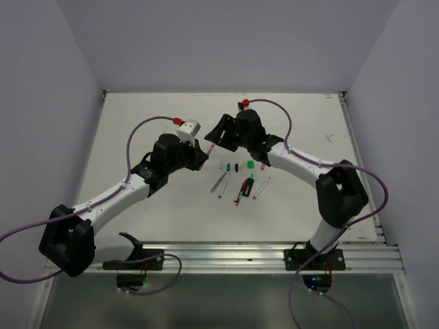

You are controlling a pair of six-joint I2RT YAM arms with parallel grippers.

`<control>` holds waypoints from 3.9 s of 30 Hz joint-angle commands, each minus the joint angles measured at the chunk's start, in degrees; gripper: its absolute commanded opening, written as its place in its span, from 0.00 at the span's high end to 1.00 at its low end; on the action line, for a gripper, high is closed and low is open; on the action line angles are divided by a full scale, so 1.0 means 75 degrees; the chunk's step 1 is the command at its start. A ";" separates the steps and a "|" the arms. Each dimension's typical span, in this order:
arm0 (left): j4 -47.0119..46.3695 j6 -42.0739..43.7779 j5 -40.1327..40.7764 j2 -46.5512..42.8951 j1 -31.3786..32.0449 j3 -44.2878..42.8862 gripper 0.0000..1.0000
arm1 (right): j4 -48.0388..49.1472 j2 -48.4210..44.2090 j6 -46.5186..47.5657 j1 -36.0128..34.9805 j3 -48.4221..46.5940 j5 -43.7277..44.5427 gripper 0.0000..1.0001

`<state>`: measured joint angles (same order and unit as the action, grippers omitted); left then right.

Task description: Open the pen caps

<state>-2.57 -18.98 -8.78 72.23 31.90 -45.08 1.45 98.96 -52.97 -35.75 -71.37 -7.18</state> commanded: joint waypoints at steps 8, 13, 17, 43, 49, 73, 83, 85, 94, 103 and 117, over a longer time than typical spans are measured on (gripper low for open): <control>-0.0536 -0.0117 -0.0213 -0.0325 0.0012 0.0186 1.00 | 0.0661 -0.0139 -0.0460 -0.0226 0.0024 -0.0332 0.48; -0.0595 -0.0141 -0.0271 -0.0361 0.0012 0.0198 1.00 | 0.0732 -0.0222 -0.0531 -0.0226 0.0223 -0.0332 0.55; -0.0583 -0.0152 -0.0225 -0.0395 0.0024 0.0233 1.00 | 0.0779 -0.0233 -0.0578 -0.0238 0.0294 -0.0355 0.58; -0.0595 -0.0153 -0.0412 -0.0267 0.0024 0.0315 0.94 | 0.0837 -0.0280 -0.0379 -0.0273 0.0376 -0.0203 0.95; -0.0302 -0.0117 -0.0611 -0.0267 0.0024 0.0432 0.47 | 0.0732 -0.0350 -0.0040 -0.0273 0.0352 -0.0250 1.00; -0.0056 -0.0070 -0.0974 0.0202 0.0001 0.0175 0.85 | 0.1001 -0.0374 0.0196 -0.0273 0.0446 -0.0824 1.00; 0.0190 -0.0504 -0.1747 0.0260 0.0024 0.0081 1.00 | 0.1212 -0.0175 0.0277 -0.0261 0.0025 -0.0473 1.00; 0.0248 -0.0621 -0.1771 0.0237 0.0024 0.0128 1.00 | 0.1259 -0.0128 0.0394 -0.0249 -0.0185 -0.0285 1.00; 0.0764 -0.0610 -0.1818 0.0237 0.0024 0.0303 1.00 | 0.1517 0.0188 0.0489 0.0149 -0.0959 0.0078 1.00; 0.0729 -0.0610 -0.1970 0.0342 0.0024 0.0573 1.00 | 0.1575 0.0177 0.0664 0.0688 -0.1440 0.0278 1.00; 0.0893 -0.0399 -0.2228 0.0846 0.0036 0.0526 1.00 | 0.1904 0.0458 0.1063 0.1051 -0.2201 0.0688 1.00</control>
<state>-10.41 -23.38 -15.16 77.10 30.37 -43.92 0.19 103.04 -46.46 -34.33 -80.20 -14.28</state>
